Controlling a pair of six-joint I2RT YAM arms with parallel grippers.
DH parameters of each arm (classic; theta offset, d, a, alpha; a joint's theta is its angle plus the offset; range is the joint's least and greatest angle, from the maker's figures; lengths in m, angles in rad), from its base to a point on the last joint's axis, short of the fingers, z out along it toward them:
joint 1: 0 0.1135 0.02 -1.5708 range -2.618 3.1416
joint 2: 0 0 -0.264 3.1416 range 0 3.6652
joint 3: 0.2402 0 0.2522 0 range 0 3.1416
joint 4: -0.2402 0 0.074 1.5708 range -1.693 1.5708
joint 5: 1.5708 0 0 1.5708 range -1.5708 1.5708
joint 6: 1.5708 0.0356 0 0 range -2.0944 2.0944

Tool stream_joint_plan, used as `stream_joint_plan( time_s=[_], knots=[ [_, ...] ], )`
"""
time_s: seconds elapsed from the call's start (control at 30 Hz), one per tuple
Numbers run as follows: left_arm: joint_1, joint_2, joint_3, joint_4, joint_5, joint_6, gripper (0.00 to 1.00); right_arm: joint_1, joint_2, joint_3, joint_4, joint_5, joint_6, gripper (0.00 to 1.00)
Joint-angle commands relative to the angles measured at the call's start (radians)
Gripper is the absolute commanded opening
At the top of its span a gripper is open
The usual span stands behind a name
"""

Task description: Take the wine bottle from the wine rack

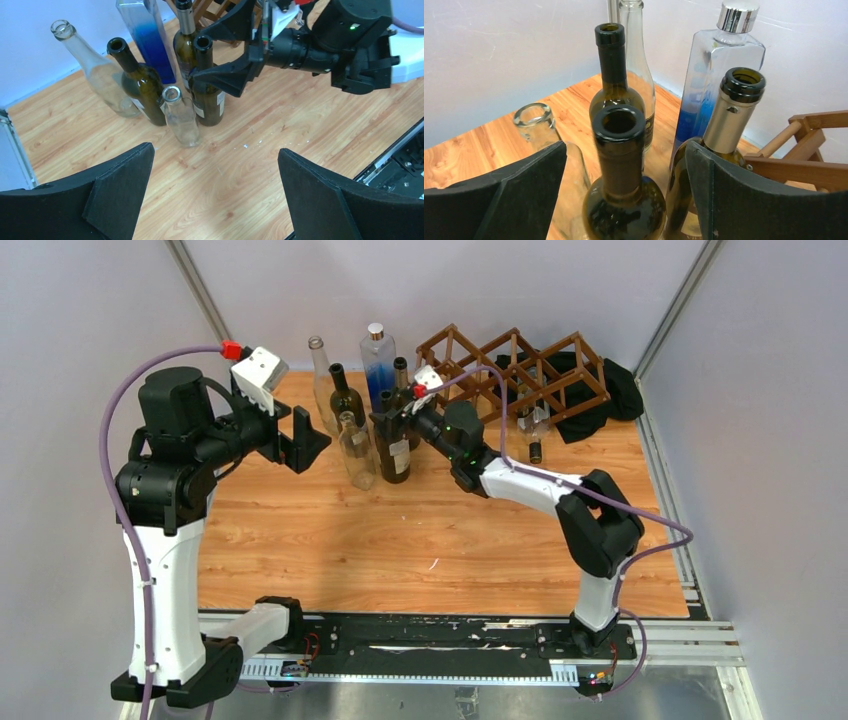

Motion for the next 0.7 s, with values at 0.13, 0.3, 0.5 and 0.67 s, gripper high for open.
stream_joint_plan(
  time_s=[0.13, 0.3, 0.5, 0.67],
  knots=[
    [0.006, -0.016, -0.003, 0.009, -0.019, -0.001, 1.0, 0.013, -0.266, -0.05, -0.229, 0.067, -0.004, 0.94],
    [0.007, -0.022, -0.015, 0.009, -0.044, 0.014, 1.0, -0.056, -0.434, -0.039, -0.541, 0.127, 0.116, 0.96],
    [0.007, -0.035, -0.06, 0.01, -0.053, 0.029, 1.0, -0.3, -0.464, 0.029, -1.004, 0.248, 0.279, 0.98],
    [0.006, -0.045, -0.078, 0.011, -0.04, 0.04, 1.0, -0.493, -0.431, -0.034, -1.087, 0.236, 0.354, 0.99]
  ],
)
